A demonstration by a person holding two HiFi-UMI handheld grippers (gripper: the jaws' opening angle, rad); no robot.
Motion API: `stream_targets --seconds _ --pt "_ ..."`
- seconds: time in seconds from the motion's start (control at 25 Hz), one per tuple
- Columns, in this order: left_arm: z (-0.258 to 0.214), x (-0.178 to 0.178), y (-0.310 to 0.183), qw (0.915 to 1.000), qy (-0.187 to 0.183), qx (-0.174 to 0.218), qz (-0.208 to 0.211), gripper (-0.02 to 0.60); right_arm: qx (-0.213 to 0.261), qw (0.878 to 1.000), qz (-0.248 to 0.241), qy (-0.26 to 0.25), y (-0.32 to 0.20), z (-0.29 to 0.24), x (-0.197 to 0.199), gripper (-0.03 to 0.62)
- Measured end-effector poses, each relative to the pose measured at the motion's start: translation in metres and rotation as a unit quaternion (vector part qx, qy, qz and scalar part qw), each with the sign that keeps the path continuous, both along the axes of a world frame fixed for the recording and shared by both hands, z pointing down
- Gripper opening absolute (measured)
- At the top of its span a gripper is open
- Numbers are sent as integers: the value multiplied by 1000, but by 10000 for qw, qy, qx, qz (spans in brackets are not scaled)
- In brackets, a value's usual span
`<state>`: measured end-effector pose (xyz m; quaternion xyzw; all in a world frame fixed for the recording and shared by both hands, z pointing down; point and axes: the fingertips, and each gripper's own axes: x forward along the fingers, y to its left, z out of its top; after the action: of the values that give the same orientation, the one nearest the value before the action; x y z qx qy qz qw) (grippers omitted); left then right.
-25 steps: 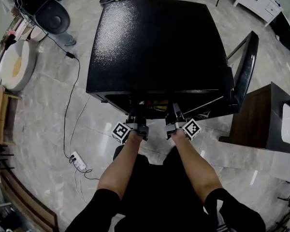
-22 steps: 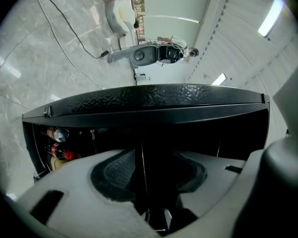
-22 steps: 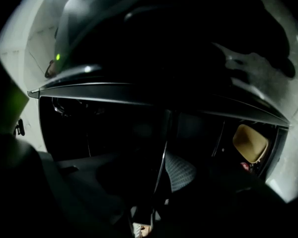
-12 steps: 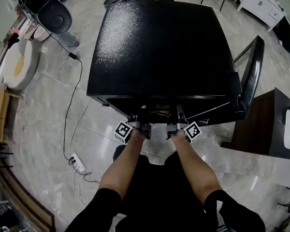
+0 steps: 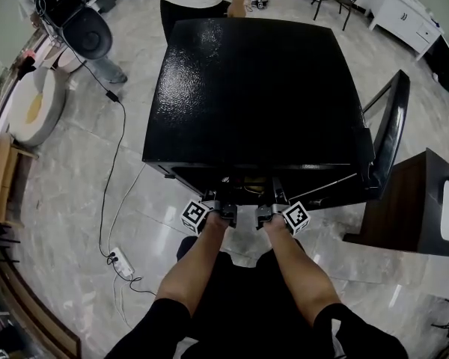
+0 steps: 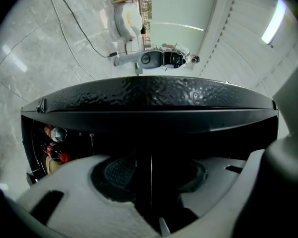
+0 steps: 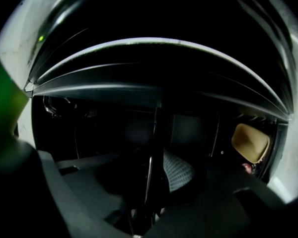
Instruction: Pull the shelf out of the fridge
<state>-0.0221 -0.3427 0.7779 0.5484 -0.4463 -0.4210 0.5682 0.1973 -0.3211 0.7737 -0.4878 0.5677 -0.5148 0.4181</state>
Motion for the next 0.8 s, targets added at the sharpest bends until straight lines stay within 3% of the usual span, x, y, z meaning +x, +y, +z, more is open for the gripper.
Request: stream_targets --seconds 0.52,0.8 --pt "9 2 -15 9999 -76 -132 -46 162 31 9998 204 -35 -21 3 6 129" --pt "6 -1 -18 9999 -89 -42 -61 116 90 9996 267 72 -25 -3 7 69"
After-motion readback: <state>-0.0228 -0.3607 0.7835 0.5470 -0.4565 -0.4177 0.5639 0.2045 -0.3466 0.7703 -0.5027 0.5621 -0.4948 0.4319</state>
